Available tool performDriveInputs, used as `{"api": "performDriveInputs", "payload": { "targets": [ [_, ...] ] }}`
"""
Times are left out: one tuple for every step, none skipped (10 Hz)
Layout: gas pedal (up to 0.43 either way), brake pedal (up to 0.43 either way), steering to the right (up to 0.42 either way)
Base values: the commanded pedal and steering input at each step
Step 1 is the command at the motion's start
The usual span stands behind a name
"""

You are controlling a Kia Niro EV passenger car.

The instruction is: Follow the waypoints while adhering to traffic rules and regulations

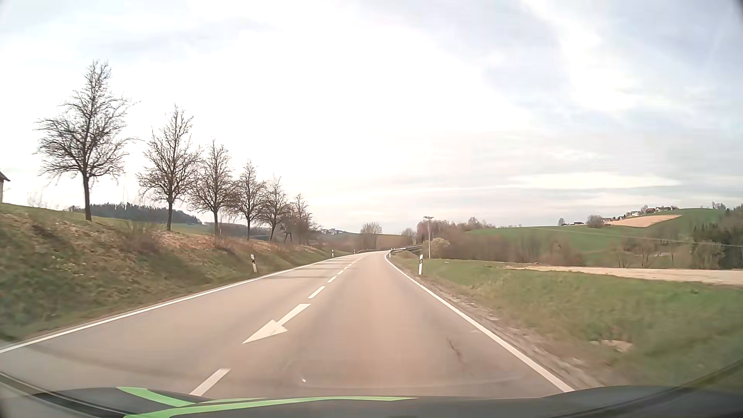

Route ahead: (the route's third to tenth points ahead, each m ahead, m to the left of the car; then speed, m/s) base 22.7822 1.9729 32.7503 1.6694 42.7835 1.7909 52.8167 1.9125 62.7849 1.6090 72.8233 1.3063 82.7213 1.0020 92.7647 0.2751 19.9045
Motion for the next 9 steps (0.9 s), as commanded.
{"api": "performDriveInputs", "payload": {
  "targets": [
    [0.110, 0.000, -0.001],
    [0.110, 0.000, -0.001],
    [0.110, 0.000, -0.001],
    [0.098, 0.000, -0.001],
    [0.098, 0.000, -0.001],
    [0.098, 0.000, -0.001],
    [0.098, 0.000, -0.001],
    [0.098, 0.000, -0.001],
    [0.098, 0.000, -0.001]
  ]
}}
